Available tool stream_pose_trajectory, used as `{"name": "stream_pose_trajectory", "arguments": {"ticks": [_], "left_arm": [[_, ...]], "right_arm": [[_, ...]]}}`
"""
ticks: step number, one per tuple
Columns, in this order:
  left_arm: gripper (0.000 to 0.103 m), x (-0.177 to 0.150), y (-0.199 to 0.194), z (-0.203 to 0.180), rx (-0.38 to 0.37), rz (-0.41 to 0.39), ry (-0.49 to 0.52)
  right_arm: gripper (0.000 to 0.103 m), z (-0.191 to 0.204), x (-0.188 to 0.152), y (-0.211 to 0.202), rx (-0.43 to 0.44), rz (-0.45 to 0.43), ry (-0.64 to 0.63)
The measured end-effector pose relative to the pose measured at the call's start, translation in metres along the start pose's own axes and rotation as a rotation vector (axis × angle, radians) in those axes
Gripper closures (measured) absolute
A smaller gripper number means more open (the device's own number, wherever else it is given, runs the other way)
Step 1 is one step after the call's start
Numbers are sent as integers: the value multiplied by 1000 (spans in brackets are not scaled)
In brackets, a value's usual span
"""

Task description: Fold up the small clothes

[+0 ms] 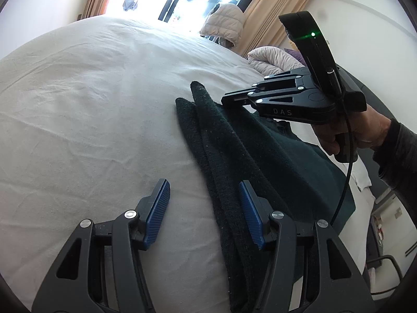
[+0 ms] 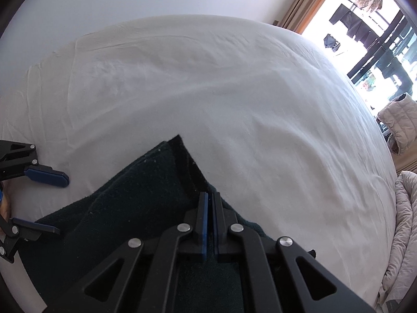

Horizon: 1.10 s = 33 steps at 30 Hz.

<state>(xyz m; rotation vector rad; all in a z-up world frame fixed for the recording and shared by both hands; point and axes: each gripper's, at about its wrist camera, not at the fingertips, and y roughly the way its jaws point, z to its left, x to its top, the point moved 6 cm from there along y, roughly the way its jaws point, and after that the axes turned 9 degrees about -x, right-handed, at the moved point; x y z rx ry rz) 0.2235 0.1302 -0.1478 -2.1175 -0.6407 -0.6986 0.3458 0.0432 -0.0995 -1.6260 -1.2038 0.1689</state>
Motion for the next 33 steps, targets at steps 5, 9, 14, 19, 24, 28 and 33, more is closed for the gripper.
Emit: {"name": "stream_pose_trajectory", "arguments": {"ticks": [5, 9, 14, 19, 24, 28, 33], "left_arm": [[49, -1, 0, 3, -7, -4, -11], [49, -1, 0, 4, -1, -2, -7], [49, 0, -1, 5, 6, 2, -4], [49, 1, -1, 2, 12, 2, 1], [49, -1, 2, -2, 35, 7, 21], [49, -3, 5, -3, 66, 15, 48], [49, -5, 9, -5, 99, 22, 71]], "right_arm": [[101, -13, 5, 10, -61, 4, 61], [103, -10, 2, 29, -100, 35, 95], [102, -31, -9, 20, -132, -5, 300], [101, -45, -28, -36, 17, -163, 562], [93, -7, -77, -35, 130, -111, 597], [95, -19, -132, -34, 166, -98, 788], [50, -74, -215, -57, 0, -74, 1038]]}}
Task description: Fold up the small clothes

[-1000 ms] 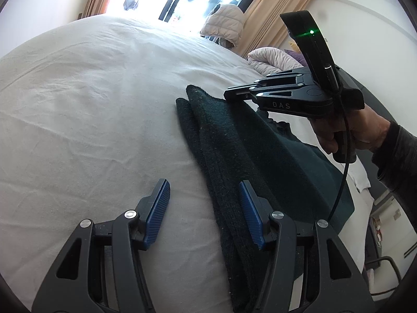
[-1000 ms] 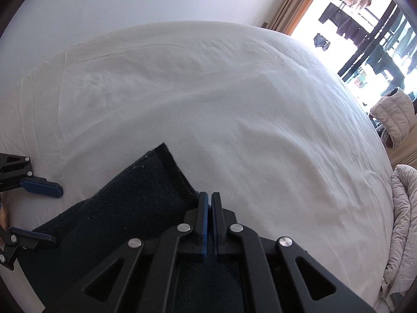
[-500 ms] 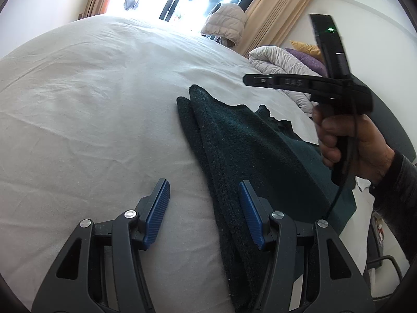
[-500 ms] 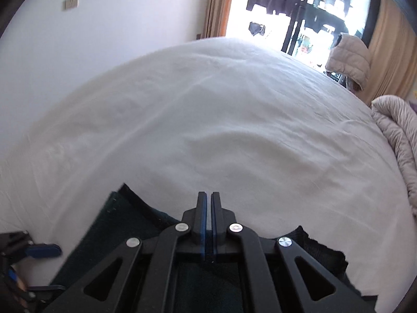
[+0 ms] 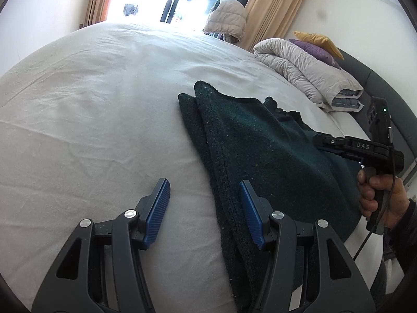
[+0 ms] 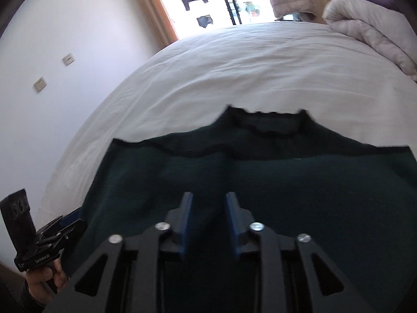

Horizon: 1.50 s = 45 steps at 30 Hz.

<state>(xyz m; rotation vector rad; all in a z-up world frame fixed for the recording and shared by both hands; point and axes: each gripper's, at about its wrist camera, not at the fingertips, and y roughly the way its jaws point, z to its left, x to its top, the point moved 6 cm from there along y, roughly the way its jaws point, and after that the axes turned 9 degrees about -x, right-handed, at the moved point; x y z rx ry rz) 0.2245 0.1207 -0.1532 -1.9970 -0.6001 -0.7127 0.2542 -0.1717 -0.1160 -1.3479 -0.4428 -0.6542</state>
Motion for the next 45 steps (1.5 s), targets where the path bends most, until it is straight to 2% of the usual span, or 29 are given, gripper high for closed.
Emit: {"name": "stream_pose_trajectory", "arguments": {"ticks": [3, 5, 6, 8, 9, 11, 14, 17, 18, 19, 20, 22, 24, 28, 30, 32, 33, 34, 35, 37, 39, 41, 45], "left_arm": [[49, 0, 1, -1, 18, 4, 14], [49, 0, 3, -1, 34, 14, 22], [49, 0, 4, -2, 49, 19, 31], [48, 0, 6, -6, 87, 29, 58], [47, 0, 6, -6, 105, 33, 71], [47, -1, 6, -8, 138, 39, 93], [47, -2, 4, -8, 166, 48, 107], [47, -2, 1, -8, 176, 58, 102], [47, -1, 1, -7, 180, 63, 95], [47, 1, -3, -8, 198, 68, 89], [47, 6, -10, -10, 241, 58, 95], [48, 21, -29, -23, 322, -11, 135], [48, 39, -33, -47, 299, -51, 168], [48, 60, 22, -106, 206, 40, 315], [48, 66, 59, -110, 232, 97, 346], [48, 67, 87, -92, 285, 155, 328], [47, 66, 95, -77, 306, 180, 304], [45, 63, 98, -63, 284, 187, 272], [40, 62, 95, -54, 243, 168, 234], [40, 60, 89, -45, 205, 144, 198], [40, 59, 84, -41, 189, 125, 190], [40, 58, 83, -38, 187, 108, 188], [40, 57, 82, -38, 181, 90, 179]], "right_arm": [[50, -54, 9, -23, 56, -63, 173], [50, -78, 8, -28, 83, -73, 243], [50, -89, 5, -24, 76, -53, 259], [53, -113, -4, -11, -20, -8, 256], [68, -129, -6, -6, -49, 0, 267], [88, -156, -11, -9, -19, -21, 326], [103, -199, -20, -22, -40, -61, 403], [103, -232, -27, -36, -103, -91, 457], [95, -238, -29, -41, -134, -95, 471], [81, -242, -31, -48, -188, -90, 481], [70, -241, -31, -54, -177, -105, 479], [70, -222, -22, -67, -67, -141, 451], [70, -190, -9, -71, 27, -161, 389], [70, -99, 18, -35, 208, -61, 256], [68, -64, 21, -10, 267, 7, 213], [68, -50, 17, 19, 262, 79, 207], [75, -54, 13, 32, 247, 104, 222], [84, -61, 11, 40, 258, 108, 246], [103, -73, 9, 44, 269, 106, 283], [103, -100, 9, 42, 319, 82, 369], [103, -134, 8, 35, 260, 36, 411], [103, -166, 4, 29, 267, 5, 480], [103, -226, -5, 9, 127, -50, 573]]}}
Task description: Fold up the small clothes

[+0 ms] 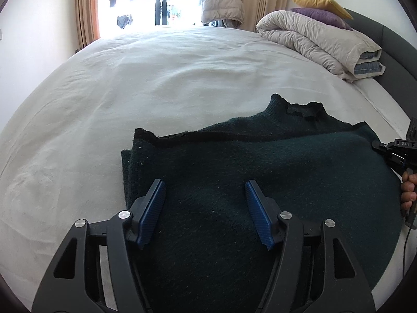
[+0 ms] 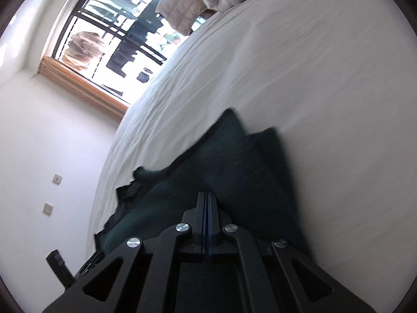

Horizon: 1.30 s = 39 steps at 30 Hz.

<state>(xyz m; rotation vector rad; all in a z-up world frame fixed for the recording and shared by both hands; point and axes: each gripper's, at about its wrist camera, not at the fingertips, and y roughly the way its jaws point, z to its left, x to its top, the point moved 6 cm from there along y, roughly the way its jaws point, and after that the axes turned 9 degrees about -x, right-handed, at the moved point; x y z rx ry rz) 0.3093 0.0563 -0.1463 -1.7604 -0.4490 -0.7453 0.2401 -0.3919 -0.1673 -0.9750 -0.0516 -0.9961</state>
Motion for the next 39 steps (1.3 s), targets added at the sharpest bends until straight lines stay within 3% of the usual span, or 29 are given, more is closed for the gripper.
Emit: {"name": "stream_pose_trajectory", "arguments": {"ticks": [2, 3, 4, 7, 9, 11, 13, 15, 17, 21, 23, 24, 25, 26, 29, 33, 37, 39], "left_arm": [[39, 1, 2, 1, -6, 6, -12], [39, 2, 3, 0, -3, 11, -11], [39, 3, 3, -2, 2, 13, -12], [39, 4, -16, -11, 39, -13, -26], [39, 2, -33, -25, 5, -54, -36], [39, -8, -45, -35, 6, -67, -45], [39, -24, -50, -42, 14, -44, -30], [39, -43, -44, -40, 27, -6, -19], [39, -52, -47, -34, -8, -31, -35], [39, -57, -49, -29, -45, -45, -55], [39, -59, -50, -26, -65, -56, -71], [39, -60, -52, -25, -72, -60, -79], [39, -59, -54, -24, -70, -64, -87], [39, -59, -59, -24, -62, -70, -94], [39, -61, -82, -30, -55, -109, -119], [39, -76, -107, -44, -75, -134, -144], [39, -105, -94, -44, -42, -48, -145], [39, -109, -94, -40, -56, -51, -154]], "right_arm": [[103, -19, 9, -21, -69, -45, 40], [87, -24, 11, -36, -151, -83, 34], [83, -23, 10, -49, -198, -116, 17], [79, 15, -17, -81, -7, -109, -43], [58, 55, -53, -87, 96, -67, -160], [53, 86, -93, -80, 161, -11, -254], [52, 97, -126, -60, 189, 64, -302], [52, 78, -135, -42, 122, 92, -263], [88, 51, -127, -40, 146, 91, -164], [103, -7, -103, -64, 93, 16, -43], [103, -32, -92, -81, 73, -31, 1], [98, -44, -88, -91, 33, -62, 28], [91, -55, -85, -102, -25, -89, 49], [75, -60, -84, -112, -40, -110, 61], [73, -33, -93, -129, 43, -114, 10], [53, 35, -127, -122, 172, -24, -156], [52, 76, -163, -82, 199, 98, -233], [57, 68, -171, -62, 133, 145, -237]]}}
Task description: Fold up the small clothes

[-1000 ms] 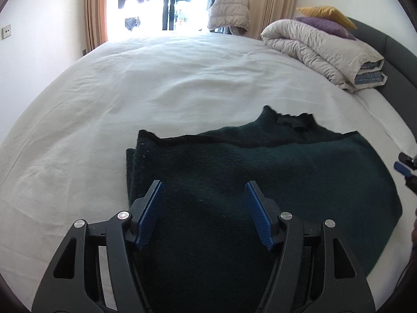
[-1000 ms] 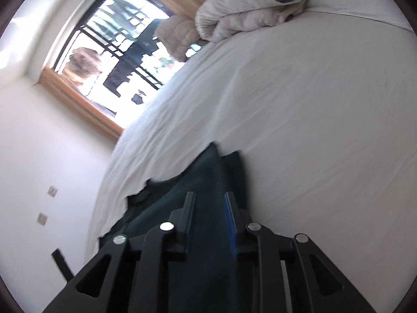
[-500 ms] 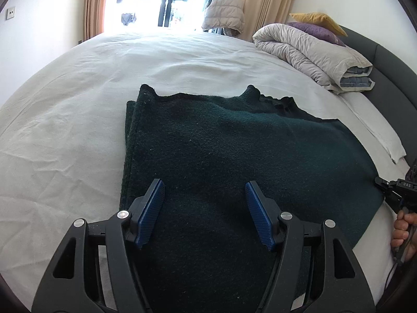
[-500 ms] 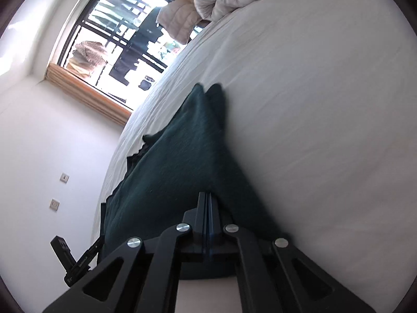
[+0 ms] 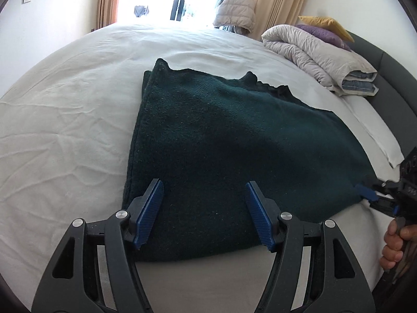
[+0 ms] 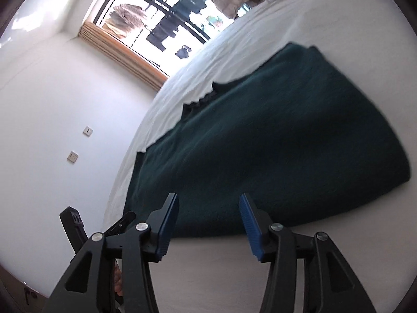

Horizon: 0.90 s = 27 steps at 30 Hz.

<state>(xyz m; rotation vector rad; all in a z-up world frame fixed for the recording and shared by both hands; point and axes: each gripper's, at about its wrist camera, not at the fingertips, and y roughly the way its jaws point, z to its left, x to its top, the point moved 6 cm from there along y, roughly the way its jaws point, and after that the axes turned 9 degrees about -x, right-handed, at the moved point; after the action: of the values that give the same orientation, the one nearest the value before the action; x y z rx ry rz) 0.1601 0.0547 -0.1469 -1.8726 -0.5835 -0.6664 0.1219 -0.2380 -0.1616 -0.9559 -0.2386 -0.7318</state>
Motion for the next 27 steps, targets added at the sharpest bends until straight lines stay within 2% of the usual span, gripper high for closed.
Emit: {"name": "stream_pose_trajectory", "arguments": {"ticks": [3, 7, 10, 11, 12, 14, 16, 18, 20, 24, 25, 27], "left_arm": [[39, -1, -1, 4, 3, 7, 4], [39, -2, -3, 9, -12, -3, -11], [39, -2, -5, 10, -9, -2, -12], [39, -2, -5, 10, -3, 0, -12], [39, -2, -8, 10, 3, -2, -15], [39, -2, -19, 12, -4, -24, -52], [39, -3, -35, 16, -50, -70, -125], [34, -5, -49, 24, -85, -104, -204], [26, -6, -60, 34, -110, -132, -278], [23, -2, -76, 56, -125, -172, -380], [22, -2, -77, 62, -133, -170, -412], [22, -4, -73, 73, -151, -134, -487]], "right_arm": [[71, -26, -1, -11, 9, -37, 47], [72, -71, 3, -50, -65, -120, 147], [68, -93, 6, -79, -173, -184, 193], [56, -98, 5, -89, -196, -206, 212], [50, -100, 4, -98, -201, -228, 224], [50, -94, 1, -110, -179, -252, 214], [48, -78, -1, -114, -170, -266, 164], [46, -61, -3, -110, -154, -255, 114], [46, -42, -1, -102, -100, -245, 94], [46, -3, 7, -79, -3, -199, 50], [47, 8, 11, -71, 6, -186, 31], [57, 25, 19, -56, 29, -155, 1]]}}
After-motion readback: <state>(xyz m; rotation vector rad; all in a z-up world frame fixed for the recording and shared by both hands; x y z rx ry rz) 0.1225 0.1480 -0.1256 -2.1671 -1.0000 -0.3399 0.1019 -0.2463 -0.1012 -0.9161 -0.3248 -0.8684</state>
